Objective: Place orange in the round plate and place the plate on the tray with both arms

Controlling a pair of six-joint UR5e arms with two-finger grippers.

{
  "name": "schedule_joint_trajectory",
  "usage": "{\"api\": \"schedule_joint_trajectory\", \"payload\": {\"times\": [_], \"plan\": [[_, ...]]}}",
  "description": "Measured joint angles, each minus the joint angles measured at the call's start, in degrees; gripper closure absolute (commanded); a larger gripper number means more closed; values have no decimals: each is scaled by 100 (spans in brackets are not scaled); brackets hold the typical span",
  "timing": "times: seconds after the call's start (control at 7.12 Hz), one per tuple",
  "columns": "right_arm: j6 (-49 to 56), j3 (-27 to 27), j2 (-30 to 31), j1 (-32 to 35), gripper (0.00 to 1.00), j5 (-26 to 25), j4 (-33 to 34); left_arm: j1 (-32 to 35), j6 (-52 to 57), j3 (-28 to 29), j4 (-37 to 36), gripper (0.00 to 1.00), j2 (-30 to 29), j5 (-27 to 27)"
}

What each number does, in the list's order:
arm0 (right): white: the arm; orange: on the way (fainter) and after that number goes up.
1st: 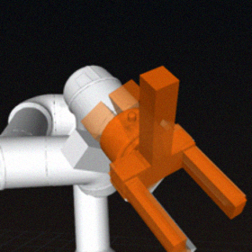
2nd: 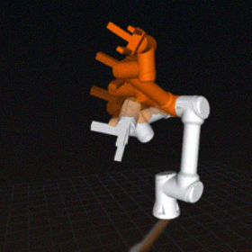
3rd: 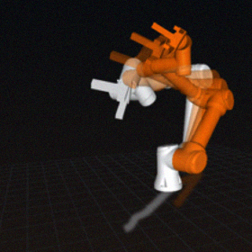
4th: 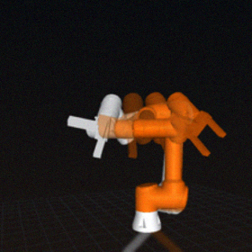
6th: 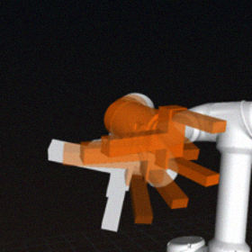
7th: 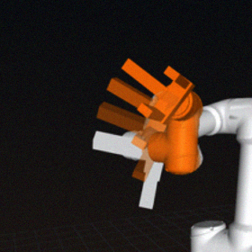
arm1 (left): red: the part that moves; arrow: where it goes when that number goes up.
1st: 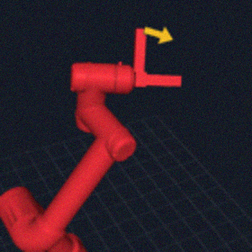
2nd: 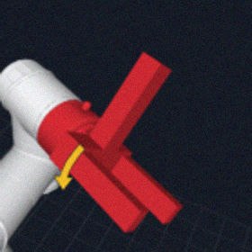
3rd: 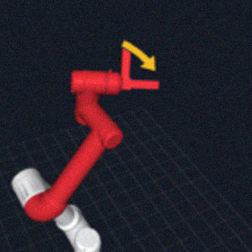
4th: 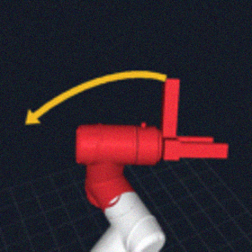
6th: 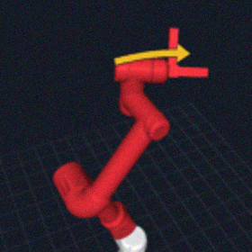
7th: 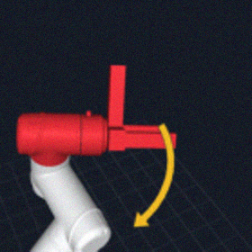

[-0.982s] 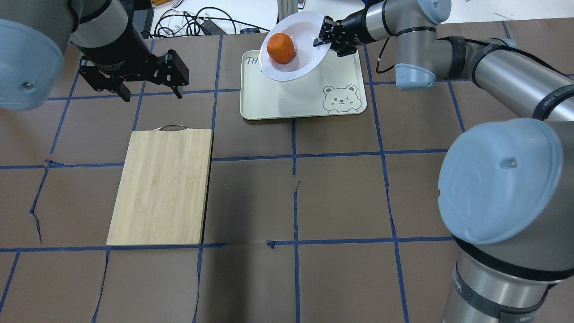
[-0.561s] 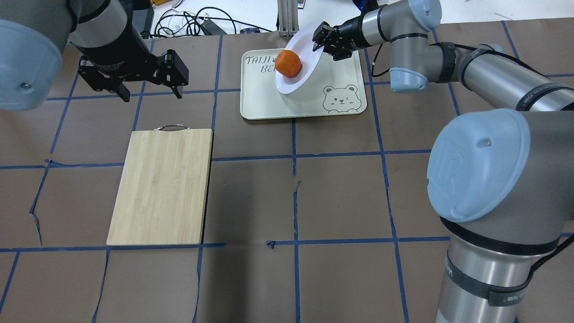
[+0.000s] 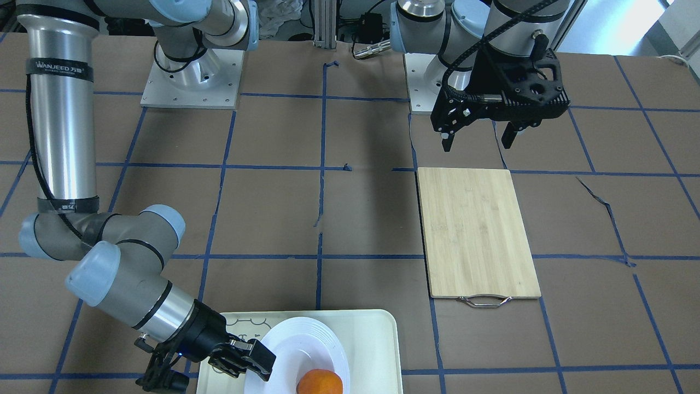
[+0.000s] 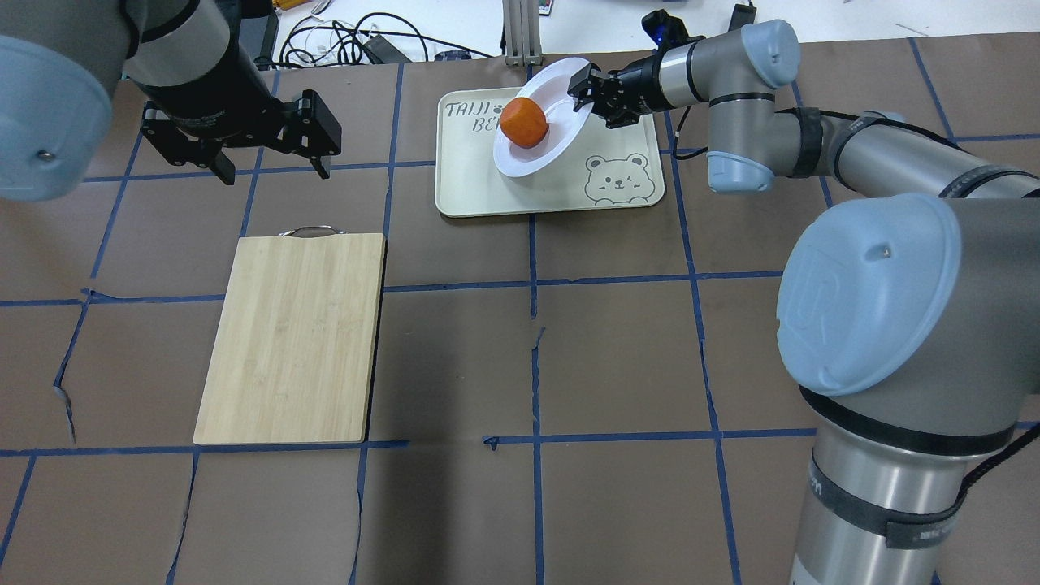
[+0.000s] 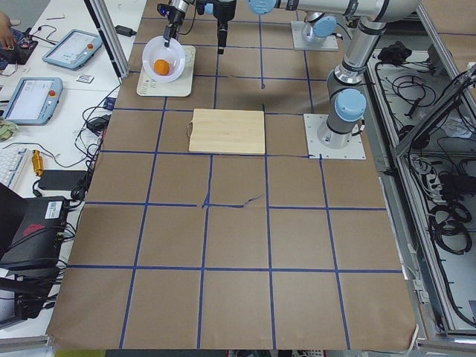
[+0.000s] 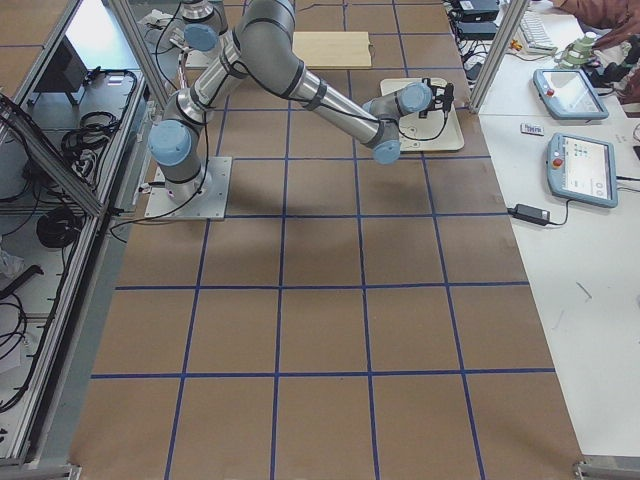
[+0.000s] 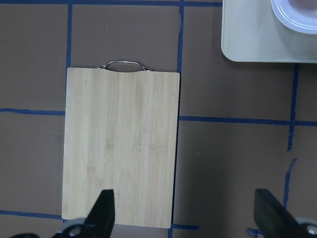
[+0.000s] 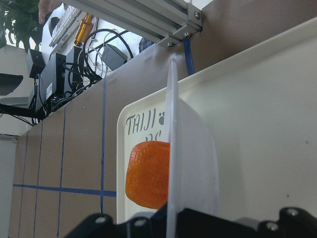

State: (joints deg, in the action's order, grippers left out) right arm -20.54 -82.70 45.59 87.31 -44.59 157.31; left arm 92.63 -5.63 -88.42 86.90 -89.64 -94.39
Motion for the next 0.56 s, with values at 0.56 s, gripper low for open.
{"api": "schedule_joint_trajectory", "payload": {"times": [0.56], "plan": [[875,42,345,-246,0,-138,-560,0,0,0,-2,0,39,0]]}}
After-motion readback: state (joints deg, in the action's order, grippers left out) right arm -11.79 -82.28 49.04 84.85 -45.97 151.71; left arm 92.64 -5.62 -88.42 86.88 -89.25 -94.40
